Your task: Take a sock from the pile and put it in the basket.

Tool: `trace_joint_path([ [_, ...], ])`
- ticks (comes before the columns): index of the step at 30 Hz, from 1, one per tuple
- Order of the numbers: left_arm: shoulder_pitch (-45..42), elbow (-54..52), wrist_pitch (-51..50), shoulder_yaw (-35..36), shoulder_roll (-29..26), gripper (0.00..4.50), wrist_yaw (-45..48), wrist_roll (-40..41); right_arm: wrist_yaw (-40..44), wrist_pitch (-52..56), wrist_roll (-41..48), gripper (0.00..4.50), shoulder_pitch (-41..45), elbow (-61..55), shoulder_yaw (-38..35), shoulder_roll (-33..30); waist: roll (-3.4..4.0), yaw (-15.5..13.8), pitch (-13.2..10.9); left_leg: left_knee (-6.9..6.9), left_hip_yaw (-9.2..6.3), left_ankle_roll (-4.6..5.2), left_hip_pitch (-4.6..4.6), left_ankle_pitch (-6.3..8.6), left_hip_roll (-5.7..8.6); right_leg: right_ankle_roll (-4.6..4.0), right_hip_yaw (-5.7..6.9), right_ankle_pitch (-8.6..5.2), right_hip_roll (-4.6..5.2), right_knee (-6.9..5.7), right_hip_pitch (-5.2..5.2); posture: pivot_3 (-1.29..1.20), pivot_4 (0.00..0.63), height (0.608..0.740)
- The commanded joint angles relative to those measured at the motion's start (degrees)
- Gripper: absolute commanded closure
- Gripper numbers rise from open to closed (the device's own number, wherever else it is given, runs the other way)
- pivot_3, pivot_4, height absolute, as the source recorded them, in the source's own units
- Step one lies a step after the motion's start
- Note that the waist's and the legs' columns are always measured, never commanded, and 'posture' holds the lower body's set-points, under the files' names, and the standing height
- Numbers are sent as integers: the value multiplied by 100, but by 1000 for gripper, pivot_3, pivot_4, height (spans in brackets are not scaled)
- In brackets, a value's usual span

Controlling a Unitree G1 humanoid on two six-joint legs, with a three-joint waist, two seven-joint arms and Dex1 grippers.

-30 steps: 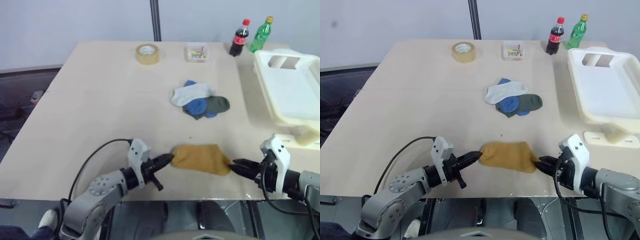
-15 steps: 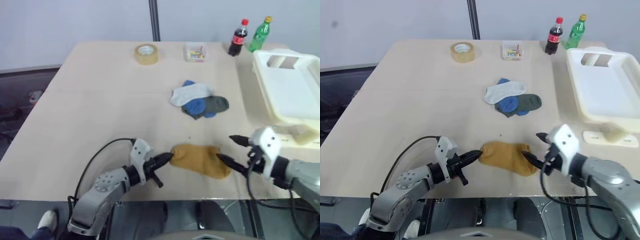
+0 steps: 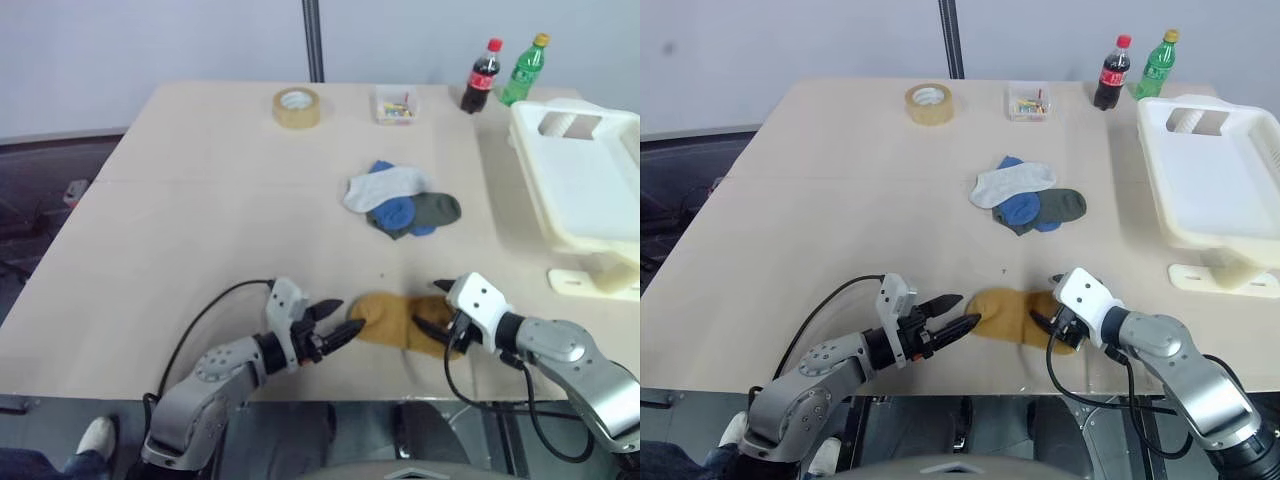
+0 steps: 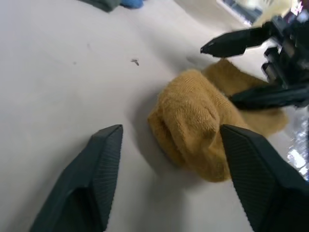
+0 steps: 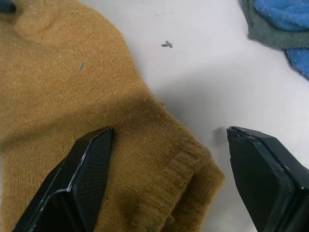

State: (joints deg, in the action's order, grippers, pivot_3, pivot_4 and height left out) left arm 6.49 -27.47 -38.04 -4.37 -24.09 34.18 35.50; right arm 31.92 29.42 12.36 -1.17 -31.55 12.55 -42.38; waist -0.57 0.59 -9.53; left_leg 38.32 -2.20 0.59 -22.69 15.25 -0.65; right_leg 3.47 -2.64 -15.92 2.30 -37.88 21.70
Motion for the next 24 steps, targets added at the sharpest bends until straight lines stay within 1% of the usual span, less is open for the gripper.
trace_joint_path([
  [1,-75,124,-419,285,-5,1103,-37,431,92,-67,-274,563,-39,148,34,-52,-1,0,1,0,1,0,1,0,1,0,-1,0,0,0,-1,0,150,740],
  [4,-184,245,-569,405,-70,1103,-40,539,108,-153,-295,563,-49,131,-35,37,-1,2,2,1,1,0,2,0,2,0,0,0,0,-1,-1,0,150,740],
  [9,-284,345,-649,398,-139,1103,22,586,200,-345,179,563,87,-112,-409,490,-1,14,2,1,1,-1,4,0,2,0,-3,1,-1,-6,-1,0,150,740],
  [13,-333,492,-469,274,-68,1103,242,560,404,-353,520,563,170,-315,-406,758,1,16,2,1,2,-1,6,0,0,-1,-4,1,-3,-7,-1,0,150,740],
  [19,-608,804,-468,156,33,1103,351,516,569,-312,138,563,190,-143,-56,595,1,-6,3,1,-2,-1,3,0,6,-1,1,1,5,-5,-1,0,150,740],
  [22,-741,949,-702,128,180,1103,342,724,594,-370,-279,563,201,121,83,376,3,-8,4,1,-1,-1,5,-1,6,-1,0,1,5,-6,-1,0,150,740],
  [24,-791,1093,-869,90,274,1103,361,826,578,-356,-399,563,197,232,89,331,4,-8,4,1,-1,-1,4,-1,7,-1,1,1,5,-6,-2,0,150,740],
])
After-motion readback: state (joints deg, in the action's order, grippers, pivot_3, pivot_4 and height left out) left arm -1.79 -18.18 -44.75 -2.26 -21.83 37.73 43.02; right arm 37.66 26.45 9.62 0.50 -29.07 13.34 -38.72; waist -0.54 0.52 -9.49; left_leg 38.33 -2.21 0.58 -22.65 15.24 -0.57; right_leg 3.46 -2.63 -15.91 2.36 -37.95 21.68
